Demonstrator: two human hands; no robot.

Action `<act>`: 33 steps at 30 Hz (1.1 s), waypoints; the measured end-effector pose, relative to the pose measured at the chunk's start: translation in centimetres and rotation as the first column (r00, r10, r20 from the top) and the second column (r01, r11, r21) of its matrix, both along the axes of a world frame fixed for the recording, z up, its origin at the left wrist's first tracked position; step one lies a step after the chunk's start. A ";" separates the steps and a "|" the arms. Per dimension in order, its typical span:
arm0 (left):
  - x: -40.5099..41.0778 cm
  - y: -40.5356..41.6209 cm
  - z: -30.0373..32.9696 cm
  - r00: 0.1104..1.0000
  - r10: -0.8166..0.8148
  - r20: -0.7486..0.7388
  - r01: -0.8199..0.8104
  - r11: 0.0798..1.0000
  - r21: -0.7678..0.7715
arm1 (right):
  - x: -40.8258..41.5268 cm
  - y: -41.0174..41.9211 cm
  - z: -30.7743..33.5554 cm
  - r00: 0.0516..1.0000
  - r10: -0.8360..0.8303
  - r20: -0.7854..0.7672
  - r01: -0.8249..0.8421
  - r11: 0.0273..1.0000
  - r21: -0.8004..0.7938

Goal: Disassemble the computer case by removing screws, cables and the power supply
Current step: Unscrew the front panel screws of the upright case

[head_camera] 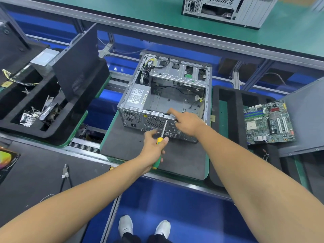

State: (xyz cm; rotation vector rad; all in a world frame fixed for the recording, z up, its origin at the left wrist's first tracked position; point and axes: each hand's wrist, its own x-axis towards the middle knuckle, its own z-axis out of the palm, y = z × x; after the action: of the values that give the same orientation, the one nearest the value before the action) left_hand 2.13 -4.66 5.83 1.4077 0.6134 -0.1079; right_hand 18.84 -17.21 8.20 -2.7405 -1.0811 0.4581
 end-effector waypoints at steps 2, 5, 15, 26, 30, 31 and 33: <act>0.0 -0.6 0.0 0.990 0.137 -0.045 -0.140 0.987 -0.073 | 0.0 0.0 0.0 1.000 0.002 -0.004 -0.002 1.000 0.001; 0.1 -0.6 0.1 0.972 0.223 -0.072 -0.233 0.955 -0.184 | 0.0 0.0 0.0 1.000 0.002 -0.003 -0.002 1.000 0.007; -0.3 1.1 1.0 0.986 0.033 -0.165 -0.091 0.929 -0.359 | 0.0 0.1 0.0 1.000 -0.003 -0.005 0.003 1.000 -0.007; 0.2 0.9 0.6 0.991 0.007 -0.131 -0.010 1.000 -0.022 | 0.3 0.2 -0.4 1.000 -0.005 -0.023 0.004 1.000 -0.013; -0.5 0.5 -0.5 0.998 0.059 -0.030 -0.057 0.997 0.055 | 0.4 0.2 -0.3 0.999 -0.019 -0.034 0.019 1.000 -0.012; -0.5 0.5 -0.5 0.996 0.089 -0.020 -0.089 0.996 0.021 | 0.5 0.3 -0.3 0.999 -0.019 -0.036 0.019 1.000 -0.014; -0.6 0.2 -0.4 0.996 0.085 -0.024 -0.086 0.994 -0.065 | 0.6 0.3 -0.4 0.999 -0.016 -0.044 0.016 1.000 -0.013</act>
State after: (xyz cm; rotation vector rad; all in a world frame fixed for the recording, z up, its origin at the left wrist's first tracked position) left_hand 1.49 -4.44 5.43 1.3165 0.6810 -0.0746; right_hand 19.41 -16.92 7.83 -2.7348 -1.0488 0.5221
